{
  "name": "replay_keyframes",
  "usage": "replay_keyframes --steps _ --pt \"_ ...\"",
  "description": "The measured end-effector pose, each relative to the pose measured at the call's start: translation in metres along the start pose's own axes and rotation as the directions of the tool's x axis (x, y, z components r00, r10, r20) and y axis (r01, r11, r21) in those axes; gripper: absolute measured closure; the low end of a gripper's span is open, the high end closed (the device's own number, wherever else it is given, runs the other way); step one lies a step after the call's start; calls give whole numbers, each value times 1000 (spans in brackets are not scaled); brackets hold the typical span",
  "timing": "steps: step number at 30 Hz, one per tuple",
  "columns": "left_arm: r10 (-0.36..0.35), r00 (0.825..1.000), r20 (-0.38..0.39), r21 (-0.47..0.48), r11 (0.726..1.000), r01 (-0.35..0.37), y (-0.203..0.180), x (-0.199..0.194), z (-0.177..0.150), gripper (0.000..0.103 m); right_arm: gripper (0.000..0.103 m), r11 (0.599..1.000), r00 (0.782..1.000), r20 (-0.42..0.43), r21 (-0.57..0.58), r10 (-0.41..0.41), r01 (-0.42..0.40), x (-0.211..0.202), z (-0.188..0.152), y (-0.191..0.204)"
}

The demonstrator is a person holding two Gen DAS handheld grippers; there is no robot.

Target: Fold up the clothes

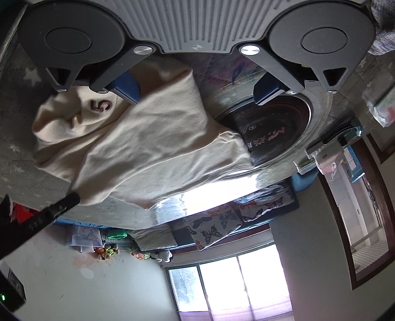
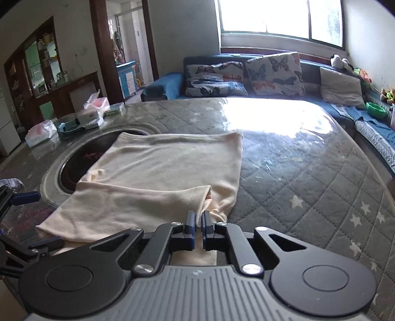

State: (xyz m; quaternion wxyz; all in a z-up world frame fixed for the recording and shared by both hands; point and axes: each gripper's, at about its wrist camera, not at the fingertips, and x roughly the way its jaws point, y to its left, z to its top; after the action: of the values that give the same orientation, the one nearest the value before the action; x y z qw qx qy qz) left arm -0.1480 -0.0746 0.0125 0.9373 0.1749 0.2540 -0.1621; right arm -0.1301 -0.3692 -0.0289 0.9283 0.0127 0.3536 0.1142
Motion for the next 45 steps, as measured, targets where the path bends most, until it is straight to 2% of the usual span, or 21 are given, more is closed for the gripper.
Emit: replay_keyframes --steps 4,11,15,18,20,24,29,31,32,35,38,40,42,45 --pt "41 999 -2 12 999 -41 5 0 -5 7 99 1000 999 28 -1 20 -20 -11 6 3" --pt "72 997 7 7 997 -72 10 -3 -9 10 99 999 995 91 -10 48 -47 -42 17 10" --pt "88 996 -1 -35 996 -88 18 -5 -13 11 99 997 991 109 8 76 -78 -60 16 9" --pt "93 996 -13 -61 994 -93 24 -5 -16 11 99 996 995 62 32 76 -78 -55 3 5" --pt "94 995 -15 -65 993 -94 25 -7 -18 11 97 996 998 -7 53 70 -69 -42 -13 -2" --pt "97 995 -20 -55 994 -98 31 -12 -18 10 95 998 997 -79 53 22 -18 -28 -29 -11" --pt "97 995 -2 -61 993 -97 38 -23 -8 10 95 1000 999 -34 26 7 -6 -28 -21 -14" --pt "87 996 18 -76 993 -85 40 -27 -1 10 89 1000 1000 -26 4 14 -14 -22 -17 -11" --pt "81 996 29 -78 994 -78 40 -28 4 10 82 1000 1000 -21 -7 18 -18 -19 -16 -9" --pt "95 993 65 -78 993 -90 43 -30 15 8 82 999 1000 -29 -38 12 -13 -4 -15 -3" --pt "84 995 58 -102 992 -78 48 -26 20 7 82 998 999 -41 -57 14 -17 10 -16 1" --pt "73 996 50 -97 993 -68 45 -21 21 7 82 998 999 -48 -65 13 -16 16 -16 3" --pt "64 997 49 -83 995 -60 40 -15 24 7 92 998 999 -49 -69 10 -13 19 -15 5" --pt "49 998 45 -84 995 -45 34 -2 30 7 97 996 1000 -15 -84 10 -11 15 -8 8"
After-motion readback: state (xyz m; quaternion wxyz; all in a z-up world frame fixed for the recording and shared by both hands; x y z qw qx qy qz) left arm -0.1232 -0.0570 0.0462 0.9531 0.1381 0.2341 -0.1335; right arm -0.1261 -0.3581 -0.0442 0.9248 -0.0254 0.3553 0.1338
